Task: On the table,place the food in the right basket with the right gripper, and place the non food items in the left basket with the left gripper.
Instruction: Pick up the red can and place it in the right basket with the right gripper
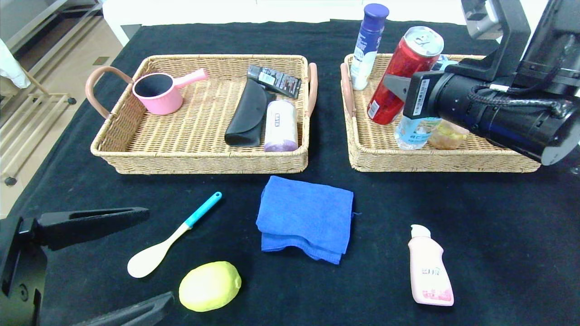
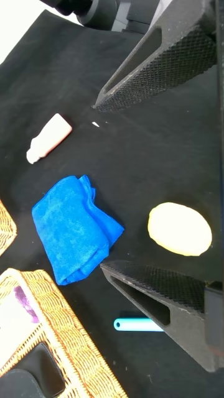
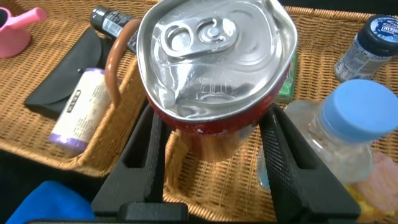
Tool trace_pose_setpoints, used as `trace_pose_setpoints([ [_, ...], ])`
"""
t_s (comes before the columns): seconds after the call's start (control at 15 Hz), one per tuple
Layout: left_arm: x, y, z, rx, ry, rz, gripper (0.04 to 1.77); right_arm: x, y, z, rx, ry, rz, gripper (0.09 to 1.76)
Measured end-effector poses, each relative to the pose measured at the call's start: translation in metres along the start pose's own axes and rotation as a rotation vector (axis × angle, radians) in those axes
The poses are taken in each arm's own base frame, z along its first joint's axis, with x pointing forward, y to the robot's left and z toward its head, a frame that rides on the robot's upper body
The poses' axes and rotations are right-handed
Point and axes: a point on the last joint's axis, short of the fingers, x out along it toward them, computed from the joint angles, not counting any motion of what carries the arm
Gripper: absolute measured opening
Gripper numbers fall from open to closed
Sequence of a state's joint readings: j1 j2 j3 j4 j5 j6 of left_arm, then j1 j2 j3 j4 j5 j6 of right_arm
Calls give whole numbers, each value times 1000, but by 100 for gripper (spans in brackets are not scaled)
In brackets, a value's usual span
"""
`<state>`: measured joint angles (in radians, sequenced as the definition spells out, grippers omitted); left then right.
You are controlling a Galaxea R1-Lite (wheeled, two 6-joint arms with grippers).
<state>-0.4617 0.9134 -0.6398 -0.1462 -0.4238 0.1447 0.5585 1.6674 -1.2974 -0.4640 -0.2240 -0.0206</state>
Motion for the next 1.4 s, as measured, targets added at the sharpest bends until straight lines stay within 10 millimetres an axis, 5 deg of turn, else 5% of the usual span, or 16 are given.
trace_pose_setpoints([
  [0.93,0,0,-1,5,5,-2,172,32,-7,-22,-13,43,-40,97],
  [1.4,0,0,-1,6,5,-3,172,31,-8,-23,-13,44,-45,138],
])
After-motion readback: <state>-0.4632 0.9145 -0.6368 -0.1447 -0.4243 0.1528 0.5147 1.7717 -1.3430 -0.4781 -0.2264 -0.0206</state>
